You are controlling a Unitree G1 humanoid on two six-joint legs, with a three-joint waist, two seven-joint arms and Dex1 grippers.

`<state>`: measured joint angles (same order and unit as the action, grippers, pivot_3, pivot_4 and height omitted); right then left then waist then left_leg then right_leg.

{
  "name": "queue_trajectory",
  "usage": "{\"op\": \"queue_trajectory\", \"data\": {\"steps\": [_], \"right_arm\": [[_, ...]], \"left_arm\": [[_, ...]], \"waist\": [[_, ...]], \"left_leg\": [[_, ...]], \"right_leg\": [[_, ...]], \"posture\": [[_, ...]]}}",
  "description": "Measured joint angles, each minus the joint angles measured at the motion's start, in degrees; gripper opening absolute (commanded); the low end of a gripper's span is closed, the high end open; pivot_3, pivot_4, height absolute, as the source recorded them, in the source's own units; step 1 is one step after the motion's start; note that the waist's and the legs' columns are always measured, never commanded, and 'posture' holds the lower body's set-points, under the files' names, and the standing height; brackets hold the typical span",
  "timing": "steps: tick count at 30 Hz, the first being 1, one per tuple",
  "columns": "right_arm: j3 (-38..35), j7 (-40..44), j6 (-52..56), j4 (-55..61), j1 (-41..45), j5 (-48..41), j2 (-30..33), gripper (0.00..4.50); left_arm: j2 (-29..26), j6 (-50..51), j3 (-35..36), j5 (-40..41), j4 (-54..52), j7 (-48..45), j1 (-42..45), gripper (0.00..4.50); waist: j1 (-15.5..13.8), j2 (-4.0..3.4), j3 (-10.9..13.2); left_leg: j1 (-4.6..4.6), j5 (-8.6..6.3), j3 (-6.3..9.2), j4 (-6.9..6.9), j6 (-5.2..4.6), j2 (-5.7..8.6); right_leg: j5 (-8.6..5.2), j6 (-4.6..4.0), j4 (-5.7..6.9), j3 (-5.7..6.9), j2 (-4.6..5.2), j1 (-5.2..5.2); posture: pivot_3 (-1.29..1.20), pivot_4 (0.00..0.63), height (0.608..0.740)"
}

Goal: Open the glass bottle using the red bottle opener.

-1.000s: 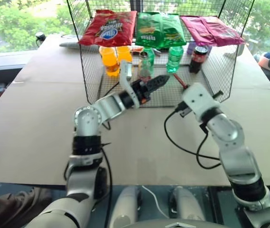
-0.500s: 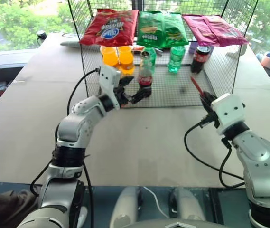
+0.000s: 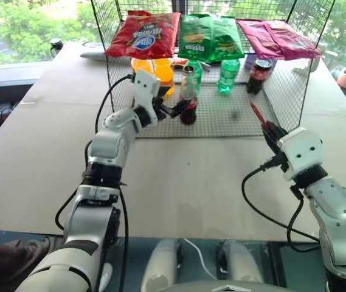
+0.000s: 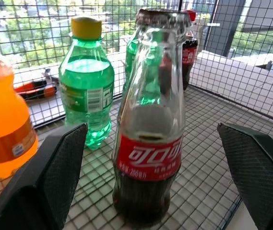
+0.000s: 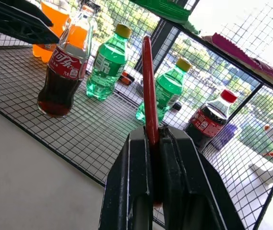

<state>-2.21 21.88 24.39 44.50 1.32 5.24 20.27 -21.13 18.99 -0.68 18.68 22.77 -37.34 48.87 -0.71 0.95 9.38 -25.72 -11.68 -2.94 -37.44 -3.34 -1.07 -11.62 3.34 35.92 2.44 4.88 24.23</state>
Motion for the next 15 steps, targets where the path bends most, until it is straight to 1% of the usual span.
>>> {"op": "queue_trajectory", "data": {"steps": [9, 15], "right_arm": [[-0.06, -0.57, 0.75, 1.74, -0.34, -0.26, 0.0, 0.0], [-0.06, -1.03, 1.73, 1.99, -0.24, -0.68, 0.0, 0.0]], "left_arm": [[1.9, 0.77, -0.13, -4.32, 7.36, 1.55, 6.17, 4.48], [3.91, -0.76, -0.73, -6.64, 14.21, 0.06, 9.34, 4.48]], "waist": [[-0.09, 0.01, 0.0], [-0.07, 0.01, 0.0]], "left_leg": [[-0.01, -0.01, 0.02, -0.01, -0.01, 0.01], [-0.01, -0.01, 0.01, -0.03, -0.02, 0.02]], "right_leg": [[0.0, 0.0, 0.01, 0.01, 0.0, 0.0], [0.0, 0.0, 0.02, 0.01, -0.01, -0.01]], "posture": [[0.0, 0.15, 0.74], [0.0, 0.15, 0.74]]}}
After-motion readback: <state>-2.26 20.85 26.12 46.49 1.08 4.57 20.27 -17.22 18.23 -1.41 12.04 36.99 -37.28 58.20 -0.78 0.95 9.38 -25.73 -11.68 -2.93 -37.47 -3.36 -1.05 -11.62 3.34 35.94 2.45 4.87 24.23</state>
